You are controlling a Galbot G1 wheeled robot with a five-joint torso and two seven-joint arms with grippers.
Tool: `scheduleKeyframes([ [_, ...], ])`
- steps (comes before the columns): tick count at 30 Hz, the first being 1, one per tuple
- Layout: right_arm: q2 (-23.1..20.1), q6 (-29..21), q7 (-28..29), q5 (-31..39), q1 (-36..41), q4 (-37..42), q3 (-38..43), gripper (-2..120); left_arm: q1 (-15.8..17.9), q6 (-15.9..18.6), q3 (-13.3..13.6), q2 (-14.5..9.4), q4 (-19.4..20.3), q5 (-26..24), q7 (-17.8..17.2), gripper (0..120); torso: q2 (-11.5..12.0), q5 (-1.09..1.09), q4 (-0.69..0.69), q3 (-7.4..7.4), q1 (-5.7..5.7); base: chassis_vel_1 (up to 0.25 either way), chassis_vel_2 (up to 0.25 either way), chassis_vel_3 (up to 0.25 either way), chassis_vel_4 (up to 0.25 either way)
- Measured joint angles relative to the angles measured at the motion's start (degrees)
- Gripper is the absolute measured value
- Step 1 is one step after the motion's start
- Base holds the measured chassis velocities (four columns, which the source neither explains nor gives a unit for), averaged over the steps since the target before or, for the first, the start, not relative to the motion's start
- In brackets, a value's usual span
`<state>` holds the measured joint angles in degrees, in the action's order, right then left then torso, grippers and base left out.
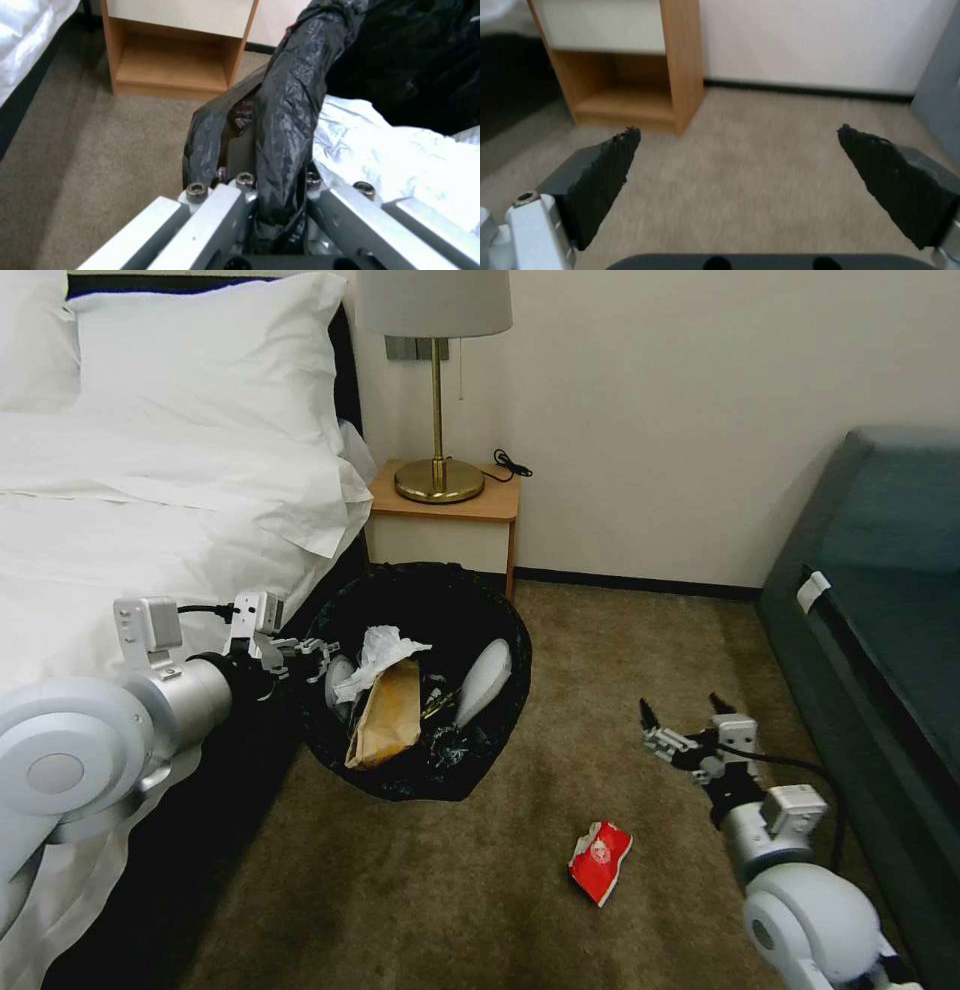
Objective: Pick up the trash bin, then pick up the garbage on the floor and place it into the trash bin.
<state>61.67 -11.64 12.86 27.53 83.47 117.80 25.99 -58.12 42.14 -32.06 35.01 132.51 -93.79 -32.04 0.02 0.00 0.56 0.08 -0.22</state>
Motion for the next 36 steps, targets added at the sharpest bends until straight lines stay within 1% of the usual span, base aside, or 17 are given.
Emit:
scheduleKeyframes([
  [2,0.13,-0.71,1.14,0.85,-1.78,-4.47,-3.04,100,0.18,0.00,-0.24,0.00,-0.07,-0.04,-0.01,1,0.00,0.00,0.00,0.00,0.00,0.000,0.000,0.000,0.000],
  [3,0.13,-0.71,1.14,0.85,-1.78,-4.47,-3.04,100,0.18,0.00,-0.24,0.00,-0.07,-0.04,-0.01,1,0.00,0.00,0.00,0.00,0.00,0.000,0.000,0.000,0.000],
  [5,0.71,-1.12,1.83,1.89,-3.04,-7.73,-5.28,100,0.68,0.00,-0.34,0.12,-0.44,-0.06,-0.01,1,0.00,0.00,0.00,0.00,0.00,0.000,0.000,0.000,0.000],
  [7,0.92,-1.24,2.13,2.28,-3.36,-8.54,-5.92,100,0.86,0.00,-0.35,0.16,-0.56,-0.08,-0.02,1,0.00,-0.01,0.00,0.00,0.00,0.000,0.000,0.000,0.000],
  [8,1.48,-1.86,3.08,4.12,-4.59,-10.91,-8.23,100,1.67,0.00,-0.35,0.20,-1.08,-0.21,-0.02,1,0.00,0.00,0.00,0.00,0.00,0.000,0.000,0.000,0.000],
  [12,2.46,-2.43,3.93,5.42,-6.18,-13.75,-10.47,100,2.88,0.00,-0.02,0.35,-1.79,-0.35,-0.01,1,0.00,0.00,0.00,0.01,0.00,0.000,0.000,0.000,0.000],
  [13,3.39,-2.53,4.09,5.50,-7.27,-15.96,-11.43,100,3.67,0.00,0.17,0.42,-1.99,-0.64,-0.01,1,0.00,0.01,0.00,0.00,0.00,0.000,0.000,0.000,0.000],
  [14,3.39,-2.53,4.09,5.50,-7.27,-15.96,-11.43,100,3.67,0.00,0.17,0.42,-1.99,-0.64,-0.01,1,0.00,0.01,0.00,0.00,0.00,0.000,0.000,0.000,0.000],
  [16,5.84,-2.80,4.45,5.48,-9.37,-20.04,-12.29,100,4.36,0.00,0.31,0.40,-2.12,-1.02,-0.01,1,0.00,0.00,0.01,0.01,0.00,0.000,0.000,0.000,0.000],
  [20,7.47,-2.99,4.72,5.58,-11.21,-22.87,-12.80,100,4.42,0.00,0.39,0.36,-2.18,-1.07,0.01,1,0.00,-0.01,0.01,0.01,0.00,0.000,0.000,0.000,0.000],
  [22,9.31,-3.28,4.77,5.73,-13.53,-26.52,-13.55,100,4.31,0.01,0.42,0.36,-2.18,-1.07,0.08,1,0.00,0.00,0.00,0.01,0.00,0.000,0.000,0.000,0.000],
  [25,10.22,-3.29,4.77,5.73,-14.59,-28.44,-13.82,100,4.24,0.00,0.44,0.38,-2.20,-1.07,0.15,1,0.00,-0.01,0.00,0.01,0.00,0.000,0.000,0.000,0.000],
  [26,11.80,-3.50,4.90,5.83,-16.14,-31.85,-14.00,100,4.15,0.00,0.44,0.42,-2.29,-1.04,0.24,1,0.00,0.00,-0.01,0.01,0.00,0.000,0.000,0.000,0.000],
  [28,12.04,-3.51,4.97,5.82,-16.34,-32.43,-14.03,100,4.13,0.01,0.44,0.42,-2.30,-1.03,0.25,1,0.00,-0.01,0.00,0.01,0.00,0.000,0.000,0.000,0.000],
  [29,13.03,-3.57,5.11,5.65,-17.18,-34.88,-14.12,100,4.04,0.00,0.44,0.42,-2.38,-1.02,0.36,1,0.00,0.00,0.00,0.01,0.00,0.000,0.000,0.000,0.000],
  [30,13.03,-3.57,5.11,5.65,-17.18,-34.88,-14.12,100,4.04,0.00,0.44,0.42,-2.38,-1.02,0.36,1,0.00,0.00,0.00,0.01,0.00,0.000,0.000,0.000,0.000],
  [36,15.83,-3.53,5.50,4.62,-19.55,-40.45,-14.13,100,4.09,0.00,0.58,0.42,-2.59,-0.70,0.72,1,0.00,0.00,0.00,0.01,0.00,0.000,0.000,0.000,0.000],
])
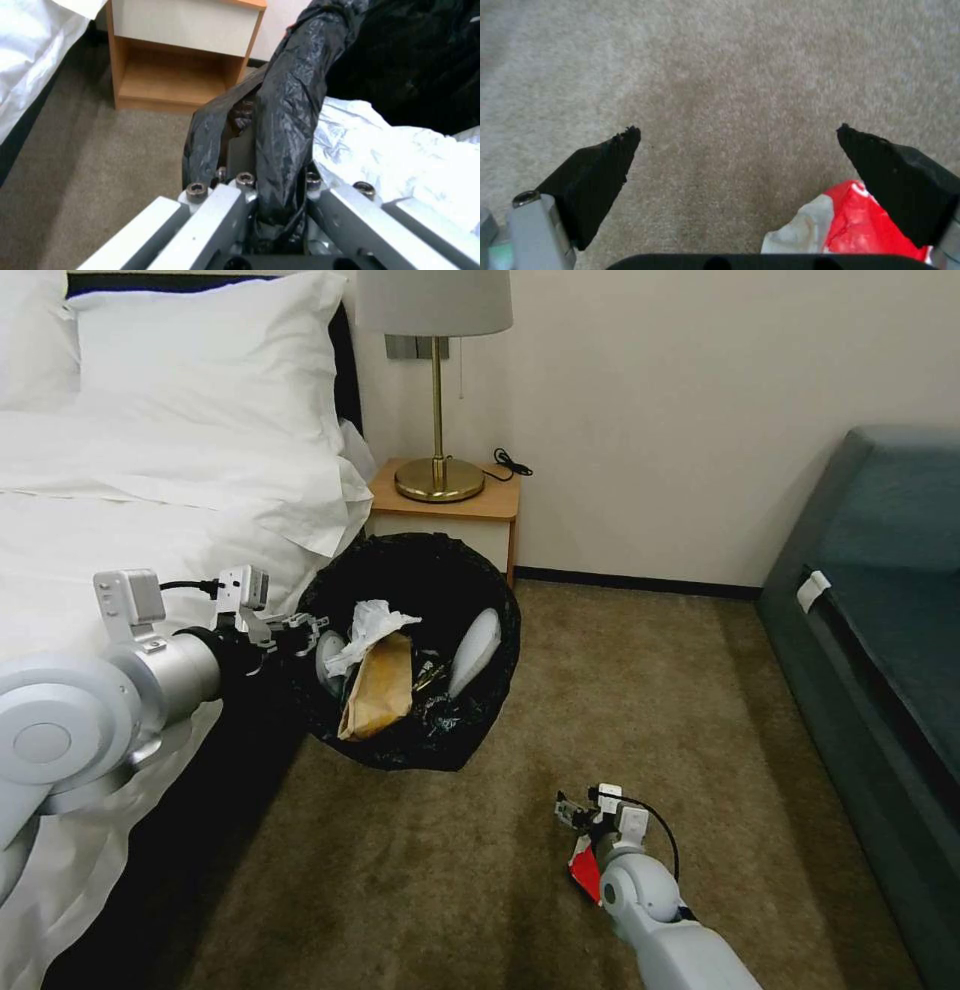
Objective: Pick up the trash bin, then pick up the garbage on the floor and place it into the trash bin.
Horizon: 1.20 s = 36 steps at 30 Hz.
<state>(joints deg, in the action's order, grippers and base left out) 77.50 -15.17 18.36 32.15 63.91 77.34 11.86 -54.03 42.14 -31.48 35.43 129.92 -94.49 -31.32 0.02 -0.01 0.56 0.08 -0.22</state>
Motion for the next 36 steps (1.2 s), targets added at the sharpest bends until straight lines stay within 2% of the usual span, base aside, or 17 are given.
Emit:
scheduleKeyframes([
  [6,0.86,0.38,3.52,-0.01,0.44,-1.49,0.73,100,-0.05,0.00,-0.19,-0.32,-0.03,-0.02,0.17,1,0.00,0.00,0.00,0.00,0.00,0.000,0.000,0.000,0.000],
  [12,-0.67,0.12,3.81,0.19,2.78,0.81,0.67,100,-0.25,0.00,-0.15,-0.23,0.06,-0.02,0.19,1,0.00,0.00,0.01,0.00,0.00,0.000,0.000,0.000,0.000],
  [19,-0.24,0.46,6.47,0.70,3.07,-0.75,1.46,100,-0.19,0.00,0.11,-0.13,0.23,0.02,0.30,1,0.00,0.01,0.01,0.00,0.00,0.000,0.000,0.000,0.000],
  [36,3.11,1.79,6.16,0.15,0.31,-8.06,1.38,98,-0.37,0.00,0.26,-0.20,-0.31,0.61,0.88,1,0.00,-0.01,0.01,0.00,0.00,0.000,0.000,0.000,0.000],
])
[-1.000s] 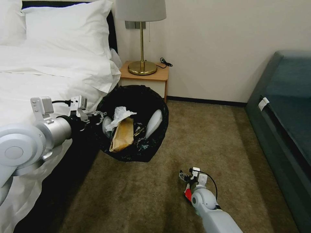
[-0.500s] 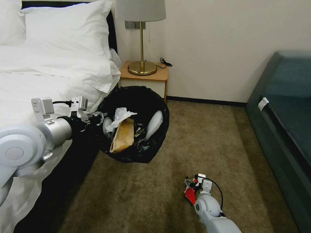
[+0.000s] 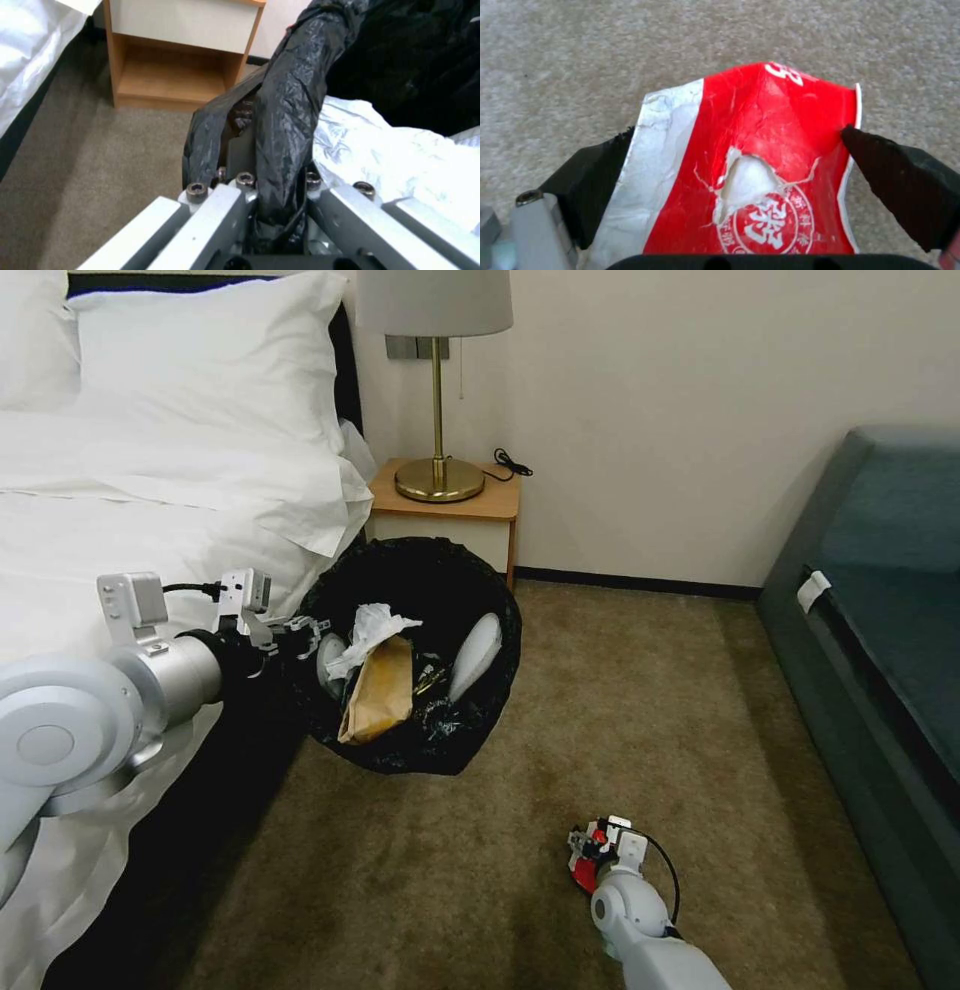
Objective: Pick up the trash bin, then pick up the garbage on the floor and place it into the trash bin.
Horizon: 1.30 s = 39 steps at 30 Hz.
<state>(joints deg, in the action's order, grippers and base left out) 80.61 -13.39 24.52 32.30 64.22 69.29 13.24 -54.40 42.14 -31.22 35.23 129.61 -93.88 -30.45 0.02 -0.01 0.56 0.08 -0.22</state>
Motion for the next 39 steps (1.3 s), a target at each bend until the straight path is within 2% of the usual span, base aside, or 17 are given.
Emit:
scheduleKeyframes([
  [4,0.49,0.05,-0.01,-0.54,0.09,-0.27,-0.17,95,0.00,0.00,0.07,0.15,-0.17,0.30,0.25,1,0.00,0.01,0.00,0.00,0.00,0.000,0.000,0.000,0.000],
  [5,0.62,0.18,-0.01,-0.97,0.25,-0.48,-0.20,89,-0.03,0.00,0.08,0.19,-0.24,0.38,0.28,1,0.00,0.00,0.00,0.00,0.00,0.000,0.000,0.000,0.000],
  [6,0.62,0.18,-0.01,-0.97,0.25,-0.48,-0.20,89,-0.03,0.00,0.08,0.19,-0.24,0.38,0.28,1,0.00,0.00,0.00,0.00,0.00,0.000,0.000,0.000,0.000],
  [8,0.79,0.34,0.02,-1.60,0.71,-0.59,-0.28,77,-0.11,0.00,0.09,0.21,-0.37,0.48,0.38,1,0.00,-0.01,0.01,0.00,0.00,0.000,0.000,0.000,0.000],
  [9,0.79,0.34,0.02,-1.60,0.71,-0.59,-0.28,77,-0.11,0.00,0.09,0.21,-0.37,0.48,0.38,1,0.00,-0.01,0.01,0.00,0.00,0.000,0.000,0.000,0.000],
  [12,1.04,0.65,0.11,-2.09,1.00,-0.66,-0.30,61,-0.17,0.00,0.08,0.19,-0.55,0.59,0.45,1,0.00,-0.03,0.02,0.00,0.00,0.000,0.000,0.000,0.000],
  [15,1.11,0.73,0.17,-2.15,1.06,-0.67,-0.31,56,-0.18,0.00,0.08,0.19,-0.55,0.61,0.49,1,0.00,-0.02,0.02,-0.01,0.00,0.000,0.000,0.000,0.000],
  [17,1.23,0.94,0.16,-2.29,1.14,-0.71,-0.43,43,-0.30,0.00,0.08,0.22,-0.55,0.93,0.56,1,0.00,0.02,0.00,-0.01,0.00,0.000,0.000,0.000,0.000],
  [18,1.23,0.94,0.16,-2.29,1.14,-0.71,-0.43,43,-0.30,0.00,0.08,0.22,-0.55,0.93,0.56,1,0.00,0.02,0.00,-0.01,0.00,0.000,0.000,0.000,0.000],
  [24,1.55,1.47,0.01,-2.73,1.19,-1.05,-0.60,16,-1.04,0.00,0.00,0.24,-0.18,1.27,0.66,1,0.00,0.03,-0.03,0.00,0.00,0.000,0.000,0.000,0.000],
  [27,1.67,1.59,0.00,-2.88,1.20,-1.15,-0.60,11,-1.06,0.00,-0.01,0.27,-0.16,1.31,0.66,1,0.00,0.04,-0.03,-0.01,0.00,0.000,0.000,0.000,0.000],
  [29,1.94,1.96,0.00,-3.35,1.18,-1.49,-0.62,0,-1.01,0.00,-0.03,0.33,-0.31,1.37,0.68,1,0.00,0.03,-0.02,-0.01,0.00,0.000,0.000,0.000,0.000],
  [36,2.40,2.51,0.13,-4.27,1.23,-1.30,-0.52,0,-0.77,0.00,0.10,0.68,-0.86,2.02,1.15,1,0.00,0.01,0.00,0.01,0.00,0.000,0.000,0.000,0.000],
  [39,1.62,2.47,0.25,-4.40,1.85,2.05,-0.37,0,-0.72,0.00,0.06,0.69,-0.83,2.01,1.16,1,0.00,0.04,0.00,0.02,0.00,0.000,0.000,0.000,0.000],
])
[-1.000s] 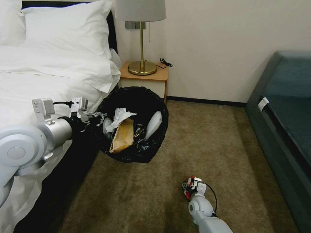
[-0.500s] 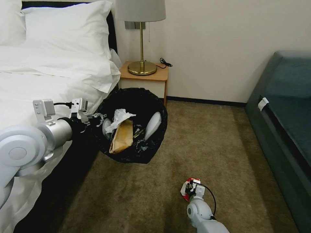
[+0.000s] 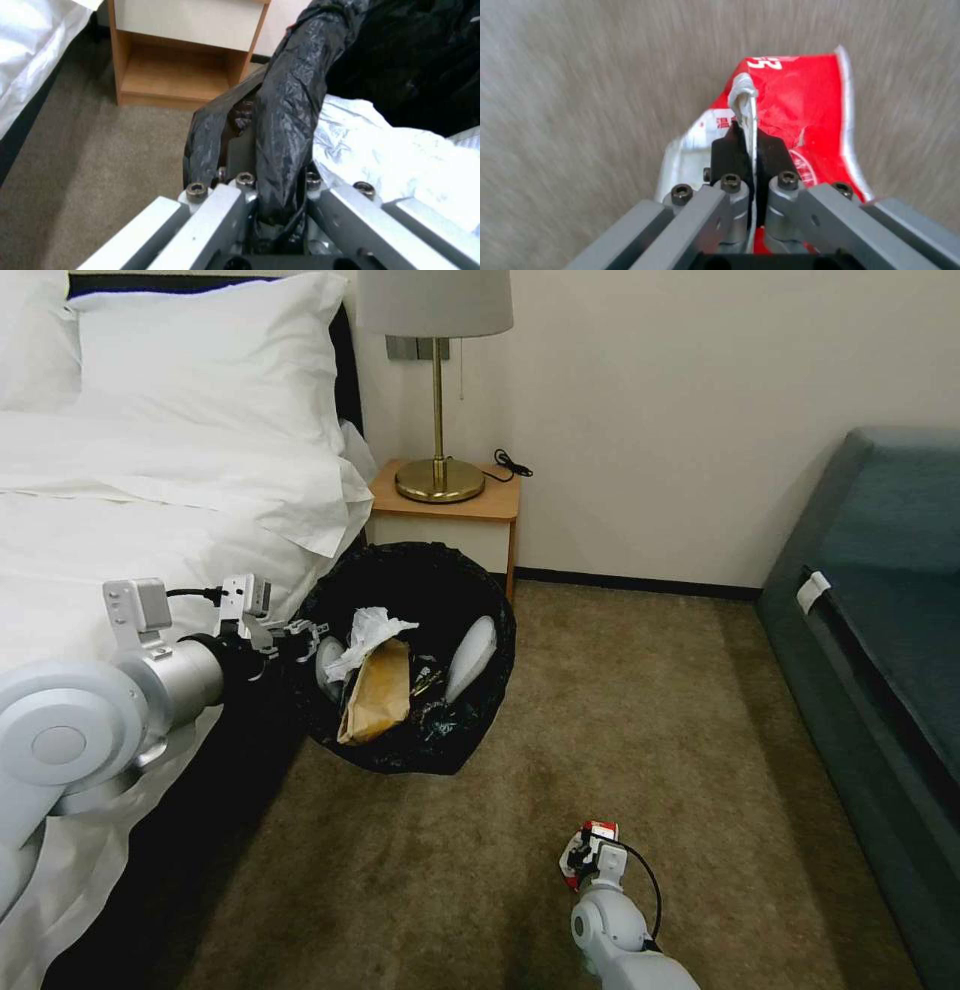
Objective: Pick up the trash bin, then pick up the garbage on the floor and place it into the trash bin.
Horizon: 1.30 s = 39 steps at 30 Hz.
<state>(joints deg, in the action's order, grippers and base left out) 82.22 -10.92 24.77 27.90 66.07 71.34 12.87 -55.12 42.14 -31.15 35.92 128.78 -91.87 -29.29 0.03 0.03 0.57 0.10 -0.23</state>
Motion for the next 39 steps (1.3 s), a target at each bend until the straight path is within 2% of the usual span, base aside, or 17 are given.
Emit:
scheduleKeyframes([
  [1,-1.52,-0.24,0.07,0.38,0.86,4.66,0.35,0,0.04,0.00,-0.12,-0.01,0.09,-0.09,-0.05,1,0.00,-0.02,-0.01,-0.01,0.00,0.000,0.000,0.000,0.000],
  [5,-5.80,-0.90,0.13,2.25,2.92,14.57,1.08,0,-0.02,0.00,-0.30,-0.20,0.39,-0.36,-0.57,1,0.00,0.01,0.00,0.00,0.00,0.000,0.000,0.000,0.000],
  [6,-5.80,-0.90,0.13,2.25,2.92,14.57,1.08,0,-0.02,0.00,-0.30,-0.20,0.39,-0.36,-0.57,1,0.00,0.01,0.00,0.00,0.00,0.000,0.000,0.000,0.000],
  [8,-10.44,-0.77,0.59,4.91,4.06,24.68,2.62,0,-0.35,0.00,-0.50,-0.43,0.87,-0.91,-1.24,1,0.00,-0.03,0.00,-0.01,0.00,0.000,0.000,0.000,0.000],
  [9,-10.44,-0.77,0.59,4.91,4.06,24.68,2.62,0,-0.35,0.00,-0.50,-0.43,0.87,-0.91,-1.24,1,0.00,-0.03,0.00,-0.01,0.00,0.000,0.000,0.000,0.000],
  [11,-13.61,-0.63,0.67,7.25,4.40,31.21,4.60,0,-0.81,-0.01,-0.64,-0.60,1.33,-1.15,-1.65,1,0.00,0.00,0.00,-0.02,0.00,0.000,0.000,0.000,0.000],
  [12,-19.93,-1.25,-0.93,12.97,3.27,39.45,8.44,0,-1.56,0.00,-0.58,-1.06,1.92,-1.38,-2.09,1,0.00,0.01,0.01,-0.02,0.00,0.000,0.000,0.000,0.000],
  [13,-19.93,-1.25,-0.93,12.97,3.27,39.45,8.44,0,-1.56,0.00,-0.58,-1.06,1.92,-1.38,-2.09,1,0.00,0.01,0.01,-0.02,0.00,0.000,0.000,0.000,0.000],
  [14,-24.05,-1.69,-2.96,17.03,1.32,43.55,9.88,0,-1.61,-0.01,-0.31,-1.20,1.99,-1.41,-2.42,1,0.00,-0.03,0.01,-0.02,0.00,0.000,0.000,0.000,0.000],
  [15,-26.05,-2.00,-4.39,19.39,-0.24,45.68,10.39,0,-1.61,-0.01,-0.16,-1.29,1.99,-1.45,-2.55,1,0.00,-0.04,0.01,-0.02,0.00,0.000,0.000,0.000,0.000],
  [16,-26.05,-2.00,-4.39,19.39,-0.24,45.68,10.39,0,-1.61,-0.01,-0.16,-1.29,1.99,-1.45,-2.55,1,0.00,-0.04,0.01,-0.02,0.00,0.000,0.000,0.000,0.000],
  [19,-30.74,-3.38,-8.84,26.32,-6.70,50.30,10.38,0,-1.49,-0.01,0.29,-1.58,1.97,-2.00,-2.94,1,0.00,-0.03,0.00,-0.02,0.00,0.000,0.000,0.000,0.000],
  [24,-32.60,-5.33,-10.38,32.18,-12.49,52.35,9.32,0,-1.25,-0.01,0.85,-1.58,1.63,-2.11,-3.02,1,0.00,-0.03,-0.01,-0.02,0.00,0.000,0.000,0.000,0.000],
  [28,-32.86,-5.72,-10.64,33.41,-13.63,52.60,9.08,0,-1.18,-0.01,0.94,-1.57,1.57,-2.16,-3.04,1,0.00,-0.03,-0.01,-0.02,0.00,0.000,0.000,0.000,0.000],
  [30,-33.51,-7.16,-11.70,37.01,-17.28,53.19,8.11,0,-0.99,-0.01,1.29,-1.52,1.47,-2.32,-3.10,1,0.00,-0.03,-0.01,-0.02,0.00,0.000,0.000,0.000,0.000],
  [34,-33.85,-7.98,-12.78,38.29,-19.59,53.30,7.25,0,-0.89,-0.01,1.61,-1.48,1.51,-2.39,-3.10,1,0.00,-0.02,-0.02,-0.02,0.00,0.000,0.000,0.000,0.000],
  [39,-34.26,-10.37,-17.22,40.36,-24.98,53.62,4.61,0,-0.69,-0.01,2.57,-1.27,1.71,-2.42,-3.02,1,0.00,-0.03,0.00,-0.02,0.00,0.000,0.000,0.000,0.000],
])
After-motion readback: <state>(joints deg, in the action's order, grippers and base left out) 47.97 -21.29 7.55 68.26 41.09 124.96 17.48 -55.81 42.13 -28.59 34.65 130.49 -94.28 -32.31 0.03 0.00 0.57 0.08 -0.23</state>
